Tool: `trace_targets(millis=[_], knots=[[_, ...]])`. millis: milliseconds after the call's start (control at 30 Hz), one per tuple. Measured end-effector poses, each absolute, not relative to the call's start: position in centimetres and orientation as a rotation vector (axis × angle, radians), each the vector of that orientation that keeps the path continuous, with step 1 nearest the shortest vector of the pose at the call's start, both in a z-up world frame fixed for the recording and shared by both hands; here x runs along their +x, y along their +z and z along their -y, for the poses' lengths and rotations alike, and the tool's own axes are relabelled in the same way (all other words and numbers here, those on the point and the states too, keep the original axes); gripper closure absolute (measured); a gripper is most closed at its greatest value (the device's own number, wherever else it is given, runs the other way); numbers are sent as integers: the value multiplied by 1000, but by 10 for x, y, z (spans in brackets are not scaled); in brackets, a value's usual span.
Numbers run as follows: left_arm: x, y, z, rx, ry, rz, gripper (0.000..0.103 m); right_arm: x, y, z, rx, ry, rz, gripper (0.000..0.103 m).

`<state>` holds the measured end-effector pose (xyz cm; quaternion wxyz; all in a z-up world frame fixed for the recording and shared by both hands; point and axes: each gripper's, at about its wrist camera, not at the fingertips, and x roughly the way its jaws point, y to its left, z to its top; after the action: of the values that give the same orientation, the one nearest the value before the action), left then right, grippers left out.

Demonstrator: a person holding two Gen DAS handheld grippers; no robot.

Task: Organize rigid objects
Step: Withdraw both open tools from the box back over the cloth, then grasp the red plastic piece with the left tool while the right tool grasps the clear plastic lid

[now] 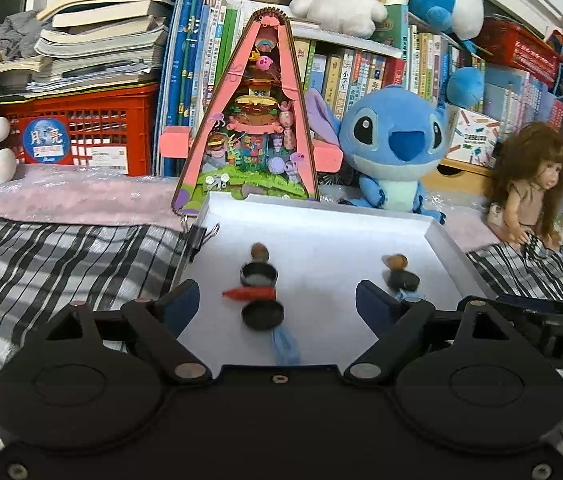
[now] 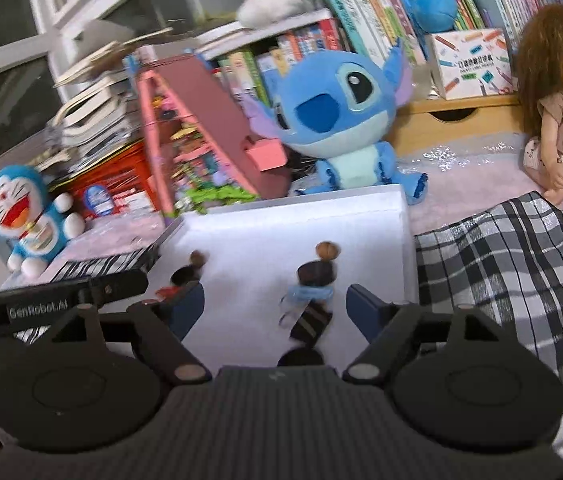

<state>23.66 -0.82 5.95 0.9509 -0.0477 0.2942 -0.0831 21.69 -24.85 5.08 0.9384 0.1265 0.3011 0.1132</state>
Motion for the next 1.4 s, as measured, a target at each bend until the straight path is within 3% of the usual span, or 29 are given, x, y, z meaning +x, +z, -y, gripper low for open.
trace_targets(millis=[667, 1400], knots=[[123, 41, -14, -48, -186, -536, 14, 105, 43, 227, 162, 370, -524, 7], [94, 9, -43, -62, -122, -555, 13, 45, 16, 176, -22, 481, -500, 1]])
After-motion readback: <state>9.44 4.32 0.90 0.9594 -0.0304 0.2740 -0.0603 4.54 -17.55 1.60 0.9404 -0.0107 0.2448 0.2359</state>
